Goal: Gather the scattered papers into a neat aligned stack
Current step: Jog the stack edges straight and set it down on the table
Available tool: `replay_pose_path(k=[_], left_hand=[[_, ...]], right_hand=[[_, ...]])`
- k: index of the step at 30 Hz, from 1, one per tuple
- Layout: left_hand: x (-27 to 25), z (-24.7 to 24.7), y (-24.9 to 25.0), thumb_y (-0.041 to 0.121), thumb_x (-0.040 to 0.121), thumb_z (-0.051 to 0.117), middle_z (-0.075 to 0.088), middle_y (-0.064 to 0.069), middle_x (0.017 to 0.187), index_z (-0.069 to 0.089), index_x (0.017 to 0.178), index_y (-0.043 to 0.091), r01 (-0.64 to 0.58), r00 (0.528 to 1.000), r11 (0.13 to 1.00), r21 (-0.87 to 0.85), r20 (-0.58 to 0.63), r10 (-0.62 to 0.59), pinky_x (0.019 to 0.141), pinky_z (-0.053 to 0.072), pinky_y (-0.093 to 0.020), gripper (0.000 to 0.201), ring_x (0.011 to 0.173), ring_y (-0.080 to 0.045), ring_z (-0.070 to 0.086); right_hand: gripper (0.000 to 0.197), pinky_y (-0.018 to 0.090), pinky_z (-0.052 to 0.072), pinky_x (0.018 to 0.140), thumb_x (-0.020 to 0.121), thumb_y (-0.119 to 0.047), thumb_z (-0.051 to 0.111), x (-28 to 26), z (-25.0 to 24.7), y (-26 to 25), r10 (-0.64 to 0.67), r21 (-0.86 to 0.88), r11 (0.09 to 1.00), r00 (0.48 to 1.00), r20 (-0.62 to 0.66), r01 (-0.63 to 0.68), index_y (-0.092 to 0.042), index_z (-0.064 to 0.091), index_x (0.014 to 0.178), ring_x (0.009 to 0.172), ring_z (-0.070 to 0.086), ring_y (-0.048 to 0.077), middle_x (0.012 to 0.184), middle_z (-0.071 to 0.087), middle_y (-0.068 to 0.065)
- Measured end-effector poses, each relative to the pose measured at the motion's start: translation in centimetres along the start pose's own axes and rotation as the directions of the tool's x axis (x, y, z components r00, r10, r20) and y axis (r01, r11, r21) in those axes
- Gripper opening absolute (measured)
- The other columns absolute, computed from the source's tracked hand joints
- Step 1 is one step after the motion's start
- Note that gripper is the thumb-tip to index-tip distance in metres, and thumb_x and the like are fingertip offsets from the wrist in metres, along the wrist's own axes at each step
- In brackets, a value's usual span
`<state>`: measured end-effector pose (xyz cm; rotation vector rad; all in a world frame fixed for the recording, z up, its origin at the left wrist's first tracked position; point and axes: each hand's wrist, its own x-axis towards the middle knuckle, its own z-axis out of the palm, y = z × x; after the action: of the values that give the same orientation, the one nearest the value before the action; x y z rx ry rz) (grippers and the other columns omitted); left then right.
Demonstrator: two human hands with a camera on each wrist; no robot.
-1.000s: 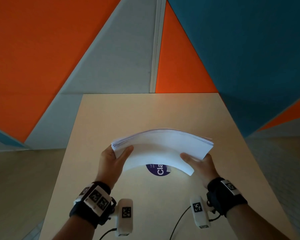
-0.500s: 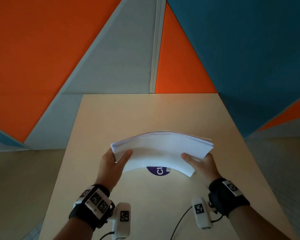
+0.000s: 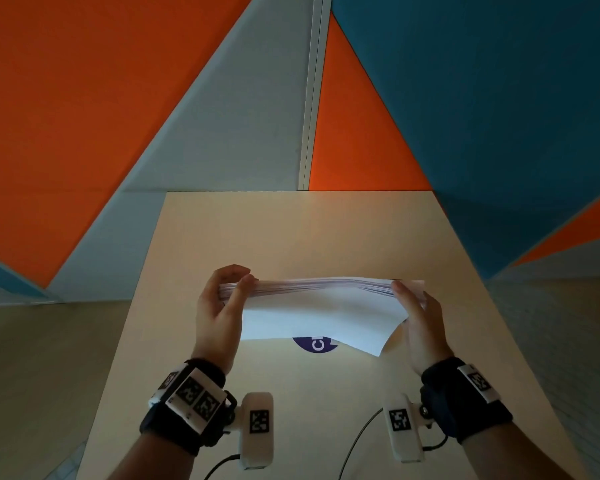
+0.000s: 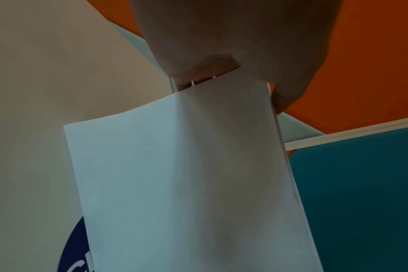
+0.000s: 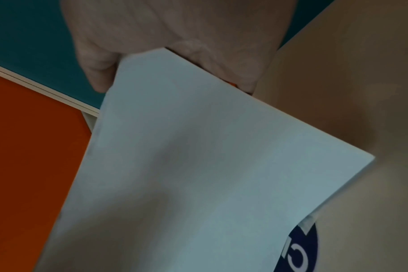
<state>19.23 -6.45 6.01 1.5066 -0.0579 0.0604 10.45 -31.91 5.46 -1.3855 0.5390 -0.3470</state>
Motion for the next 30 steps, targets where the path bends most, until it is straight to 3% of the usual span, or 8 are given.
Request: replay_pose_path(k=[4, 10, 14, 17, 20, 23, 27, 30], left_hand=[[0.17, 0.00, -0.13, 0.022, 0.079, 0.061, 0.066, 0.004, 0.084, 0.064, 0.087, 0.015, 0.021, 1.000, 0.999, -0.030, -0.018, -0.022, 0.075, 0.045, -0.017, 0.011, 0.081, -0.009, 0.060], [0.11, -0.01, -0.44, 0.018, 0.085, 0.064, 0.064, 0.011, 0.081, 0.064, 0.086, 0.018, 0.001, 1.000, 1.000, -0.015, -0.020, -0.001, 0.074, 0.045, -0.011, 0.001, 0.077, -0.003, 0.059], [-0.18, 0.03, -0.67, 0.010, 0.090, 0.062, 0.064, 0.014, 0.076, 0.063, 0.085, 0.017, 0.001, 1.000, 1.000, -0.029, -0.024, -0.002, 0.071, 0.045, -0.007, 0.008, 0.072, 0.001, 0.058], [-0.15, 0.20, -0.61, 0.019, 0.084, 0.063, 0.066, 0.017, 0.077, 0.064, 0.091, 0.014, -0.007, 0.999, 0.999, -0.044, -0.044, 0.005, 0.071, 0.045, -0.007, 0.009, 0.074, 0.002, 0.060], [-0.03, 0.24, -0.41, 0.021, 0.082, 0.063, 0.067, 0.016, 0.076, 0.066, 0.085, 0.017, -0.002, 0.999, 1.000, -0.028, -0.044, 0.001, 0.072, 0.045, -0.009, 0.006, 0.075, -0.001, 0.060], [0.00, 0.21, -0.29, 0.018, 0.084, 0.063, 0.067, 0.016, 0.075, 0.066, 0.083, 0.018, -0.005, 0.999, 1.000, -0.017, -0.034, 0.004, 0.071, 0.045, -0.009, 0.004, 0.074, -0.001, 0.060], [0.07, 0.24, -0.19, 0.020, 0.080, 0.062, 0.065, 0.011, 0.079, 0.065, 0.093, 0.011, -0.035, 0.998, 0.999, -0.020, -0.046, 0.034, 0.071, 0.044, -0.008, 0.016, 0.074, 0.001, 0.060], [0.09, 0.31, -0.29, 0.010, 0.086, 0.064, 0.068, 0.016, 0.075, 0.067, 0.086, 0.014, -0.016, 0.999, 1.000, -0.014, -0.032, 0.016, 0.072, 0.045, -0.008, 0.005, 0.073, 0.002, 0.060]], right_hand=[[0.048, 0.034, 0.049, 0.074, 0.059, -0.046, 0.072, -0.01, 0.28, -0.15, -0.012, 0.017, 1.000, 1.000, -0.024, 0.013, -0.010, 0.071, 0.090, 0.083, 0.068, 0.022, 0.089, 0.071, 0.008], [0.027, 0.031, 0.050, 0.069, 0.074, -0.032, 0.067, -0.23, 0.46, -0.29, -0.019, 0.022, 1.000, 1.000, -0.020, 0.019, -0.009, 0.070, 0.088, 0.073, 0.068, 0.016, 0.083, 0.071, 0.005], [0.025, 0.031, 0.047, 0.068, 0.076, -0.037, 0.067, -0.42, 0.55, -0.59, -0.010, 0.043, 0.999, 1.000, -0.006, 0.010, -0.012, 0.068, 0.081, 0.070, 0.066, 0.013, 0.074, 0.069, -0.002], [0.045, 0.032, 0.045, 0.068, 0.070, -0.057, 0.071, -0.39, 0.59, -0.62, 0.034, 0.082, 0.996, 0.999, -0.008, -0.034, -0.013, 0.064, 0.079, 0.072, 0.064, 0.017, 0.076, 0.066, 0.002], [0.035, 0.034, 0.041, 0.070, 0.086, -0.044, 0.060, -0.16, 0.57, -0.61, 0.069, 0.120, 0.991, 0.997, -0.039, -0.063, -0.009, 0.061, 0.082, 0.071, 0.061, 0.019, 0.078, 0.060, 0.008], [0.031, 0.035, 0.038, 0.074, 0.083, -0.036, 0.057, -0.13, 0.71, -0.74, 0.057, 0.127, 0.991, 0.997, -0.052, -0.050, -0.006, 0.062, 0.088, 0.075, 0.057, 0.020, 0.083, 0.056, 0.011], [0.031, 0.024, 0.049, 0.058, 0.099, -0.031, 0.048, -0.14, 0.83, -0.71, 0.065, 0.177, 0.983, 0.996, -0.056, -0.054, -0.014, 0.054, 0.073, 0.058, 0.061, 0.011, 0.063, 0.059, -0.003], [0.034, 0.025, 0.047, 0.058, 0.100, -0.032, 0.047, -0.11, 0.91, -0.68, 0.050, 0.132, 0.990, 0.996, -0.080, -0.039, -0.014, 0.054, 0.072, 0.058, 0.061, 0.011, 0.064, 0.059, -0.002]])
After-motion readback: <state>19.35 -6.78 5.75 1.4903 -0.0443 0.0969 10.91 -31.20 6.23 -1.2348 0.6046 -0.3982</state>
